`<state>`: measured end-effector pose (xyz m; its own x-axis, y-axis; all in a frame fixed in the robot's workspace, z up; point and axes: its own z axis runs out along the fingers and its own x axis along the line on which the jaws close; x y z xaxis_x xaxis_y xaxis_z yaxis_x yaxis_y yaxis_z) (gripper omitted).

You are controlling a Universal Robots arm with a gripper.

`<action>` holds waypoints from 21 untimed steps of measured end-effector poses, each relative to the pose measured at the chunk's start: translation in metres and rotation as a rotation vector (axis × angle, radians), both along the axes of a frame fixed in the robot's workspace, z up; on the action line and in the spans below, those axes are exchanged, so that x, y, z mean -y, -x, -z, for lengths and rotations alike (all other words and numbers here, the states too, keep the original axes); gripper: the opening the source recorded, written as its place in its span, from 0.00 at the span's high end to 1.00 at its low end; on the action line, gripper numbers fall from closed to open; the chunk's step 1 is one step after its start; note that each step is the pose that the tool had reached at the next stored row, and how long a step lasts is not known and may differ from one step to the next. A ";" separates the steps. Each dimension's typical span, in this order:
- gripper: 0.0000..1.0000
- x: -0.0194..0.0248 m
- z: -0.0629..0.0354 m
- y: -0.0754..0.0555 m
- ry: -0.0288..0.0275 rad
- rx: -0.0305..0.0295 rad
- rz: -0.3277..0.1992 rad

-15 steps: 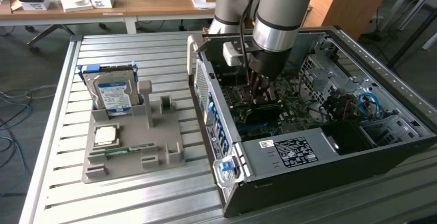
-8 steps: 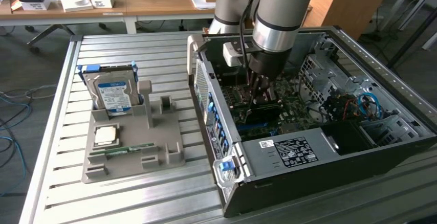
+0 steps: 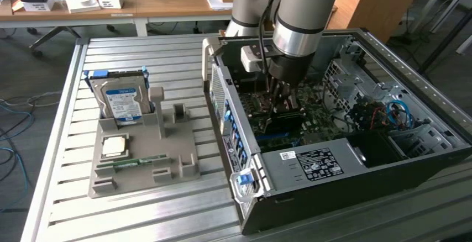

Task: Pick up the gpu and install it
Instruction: 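Press down on the gpu until it lock into place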

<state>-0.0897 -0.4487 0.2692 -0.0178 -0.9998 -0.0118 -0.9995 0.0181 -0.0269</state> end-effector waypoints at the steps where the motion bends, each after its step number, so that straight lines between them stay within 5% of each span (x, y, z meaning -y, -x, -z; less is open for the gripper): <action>1: 0.89 0.0000 0.0000 0.000 0.0000 0.0000 0.000; 21: 0.89 0.0000 0.0035 0.001 0.0000 0.0000 0.000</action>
<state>-0.0912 -0.4487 0.2657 -0.0177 -0.9998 -0.0118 -0.9995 0.0181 -0.0269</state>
